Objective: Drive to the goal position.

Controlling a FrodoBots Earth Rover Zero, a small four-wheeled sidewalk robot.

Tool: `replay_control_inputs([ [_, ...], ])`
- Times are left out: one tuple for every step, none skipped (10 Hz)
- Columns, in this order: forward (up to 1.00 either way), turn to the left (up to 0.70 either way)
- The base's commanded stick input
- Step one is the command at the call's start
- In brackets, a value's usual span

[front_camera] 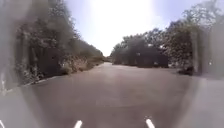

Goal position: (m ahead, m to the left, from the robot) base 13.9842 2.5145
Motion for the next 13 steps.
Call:
replay_control_inputs([
  [0.85,0.0],
  [0.85,0.0],
  [0.85,0.0],
  [0.85,0.0],
  [0.85,0.0],
  [0.85,0.0],
  [0.85,0.0],
  [0.85,0.0],
  [0.85,0.0],
  [0.85,0.0],
  [0.85,0.0],
  [0.85,0.0],
  [0.85,0.0],
])
